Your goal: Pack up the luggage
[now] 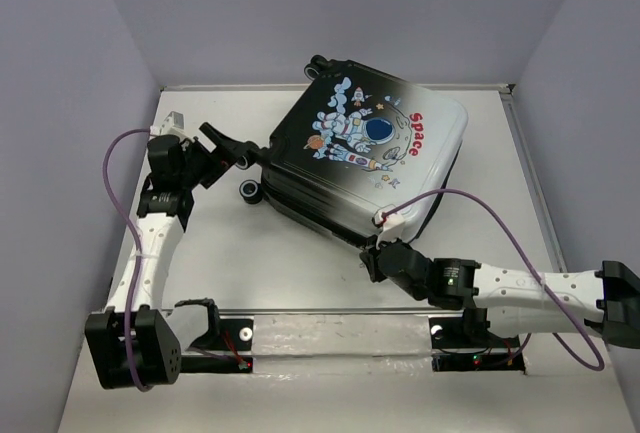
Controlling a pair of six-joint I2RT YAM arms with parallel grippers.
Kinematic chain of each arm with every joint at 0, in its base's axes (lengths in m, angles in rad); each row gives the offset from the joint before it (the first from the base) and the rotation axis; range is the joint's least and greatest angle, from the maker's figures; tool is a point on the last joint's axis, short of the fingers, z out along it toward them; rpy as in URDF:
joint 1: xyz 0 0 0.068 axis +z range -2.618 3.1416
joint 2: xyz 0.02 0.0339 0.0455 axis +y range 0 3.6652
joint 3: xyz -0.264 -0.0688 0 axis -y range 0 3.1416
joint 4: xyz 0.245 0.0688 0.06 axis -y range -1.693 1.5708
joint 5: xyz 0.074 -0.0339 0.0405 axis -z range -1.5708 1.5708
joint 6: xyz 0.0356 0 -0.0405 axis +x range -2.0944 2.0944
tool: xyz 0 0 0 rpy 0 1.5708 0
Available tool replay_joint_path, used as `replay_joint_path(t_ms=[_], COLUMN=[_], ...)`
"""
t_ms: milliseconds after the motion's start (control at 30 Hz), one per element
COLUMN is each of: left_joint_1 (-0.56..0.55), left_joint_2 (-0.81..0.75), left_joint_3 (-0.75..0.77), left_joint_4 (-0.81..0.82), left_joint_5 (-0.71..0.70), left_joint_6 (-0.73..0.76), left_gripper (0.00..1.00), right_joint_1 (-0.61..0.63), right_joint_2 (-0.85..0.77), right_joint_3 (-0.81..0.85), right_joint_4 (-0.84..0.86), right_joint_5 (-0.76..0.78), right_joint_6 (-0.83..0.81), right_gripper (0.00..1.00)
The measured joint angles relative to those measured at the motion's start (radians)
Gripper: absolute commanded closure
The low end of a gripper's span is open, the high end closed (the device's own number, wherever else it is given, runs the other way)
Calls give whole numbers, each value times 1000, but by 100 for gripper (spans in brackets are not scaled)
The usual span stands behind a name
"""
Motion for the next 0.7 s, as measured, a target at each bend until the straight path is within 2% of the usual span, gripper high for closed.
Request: replay_joint_path(t_ms=[200, 700], left_joint_1=[-3, -104], left_joint_2=[-63, 24], left_joint_3=[-8, 10], left_joint_4=[-46, -37], left_joint_5=[-19, -5], left_joint_6=[4, -64], left_gripper=[1, 2], right_joint_1=[0, 1], right_joint_2=[0, 24], right_joint_3=[0, 1], right_joint_4=[0, 35], right_joint_5=[0, -1], right_joint_6=[-1, -15], right_gripper=[93, 93])
